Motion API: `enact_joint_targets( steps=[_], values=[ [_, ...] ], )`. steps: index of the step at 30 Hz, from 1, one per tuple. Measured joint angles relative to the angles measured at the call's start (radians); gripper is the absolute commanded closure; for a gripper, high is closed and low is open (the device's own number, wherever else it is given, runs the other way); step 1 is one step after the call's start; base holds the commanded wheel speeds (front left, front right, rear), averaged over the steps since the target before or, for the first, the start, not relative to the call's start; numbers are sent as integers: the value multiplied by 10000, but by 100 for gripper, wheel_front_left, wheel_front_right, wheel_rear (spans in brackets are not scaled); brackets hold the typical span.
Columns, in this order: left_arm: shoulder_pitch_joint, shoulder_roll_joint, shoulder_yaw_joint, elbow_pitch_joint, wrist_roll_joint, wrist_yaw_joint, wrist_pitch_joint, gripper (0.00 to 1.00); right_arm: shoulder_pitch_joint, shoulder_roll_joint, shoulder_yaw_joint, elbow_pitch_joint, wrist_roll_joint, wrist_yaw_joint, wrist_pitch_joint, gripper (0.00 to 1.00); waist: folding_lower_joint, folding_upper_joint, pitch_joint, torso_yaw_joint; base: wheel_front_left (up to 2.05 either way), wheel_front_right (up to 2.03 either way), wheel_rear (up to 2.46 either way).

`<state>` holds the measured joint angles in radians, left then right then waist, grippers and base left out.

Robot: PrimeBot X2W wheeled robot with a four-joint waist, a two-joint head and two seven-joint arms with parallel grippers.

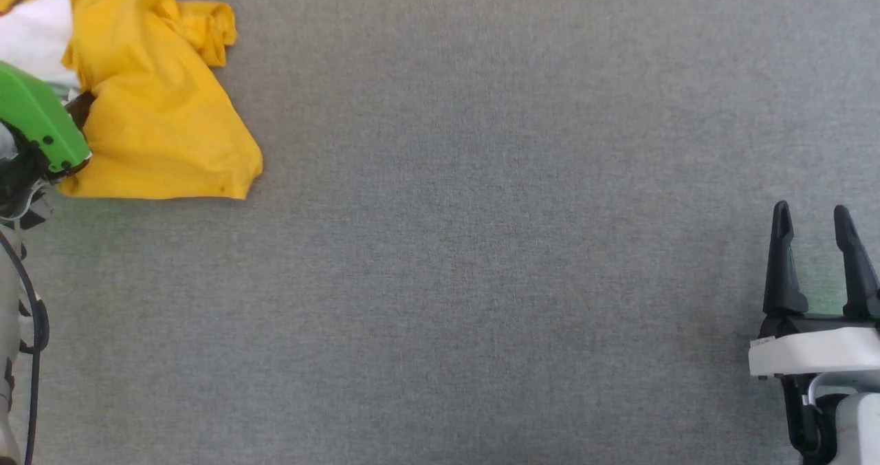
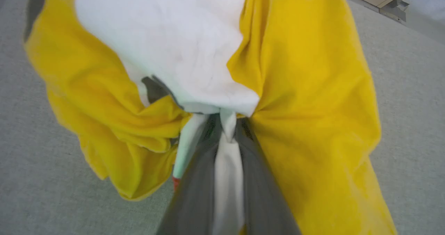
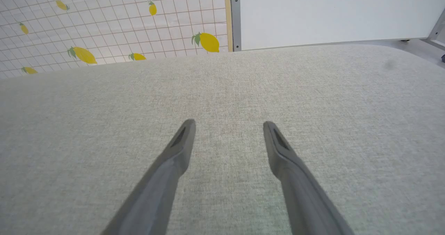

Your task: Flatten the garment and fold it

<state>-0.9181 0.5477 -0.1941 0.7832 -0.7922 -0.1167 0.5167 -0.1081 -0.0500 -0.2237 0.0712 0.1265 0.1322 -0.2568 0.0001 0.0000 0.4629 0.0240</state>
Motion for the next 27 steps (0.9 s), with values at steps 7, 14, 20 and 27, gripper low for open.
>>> enact_joint_targets(
  steps=[7, 14, 20, 27],
  values=[
    [84, 213, -529, -1135, -192, -67, -288, 100, 103, 0, 36, 336, 247, 0, 0, 0, 0, -1, -849, 49, 0, 0, 0],
    [126, 506, -1055, -2541, -199, -69, -984, 100, 434, 0, -54, 629, 464, 0, 0, 0, -2, 0, -1907, 101, 0, 0, 0],
    [126, 270, -1338, -3639, -190, -50, -1060, 100, 735, 0, -148, 882, 650, 0, 0, 0, -1, 0, -2840, 136, 0, 0, 0],
    [127, -309, -1733, -5346, -435, 174, -493, 100, 1043, 0, -196, 1041, 840, 0, 0, 0, -2, 0, -3821, 89, 0, 0, 0]
  ],
)
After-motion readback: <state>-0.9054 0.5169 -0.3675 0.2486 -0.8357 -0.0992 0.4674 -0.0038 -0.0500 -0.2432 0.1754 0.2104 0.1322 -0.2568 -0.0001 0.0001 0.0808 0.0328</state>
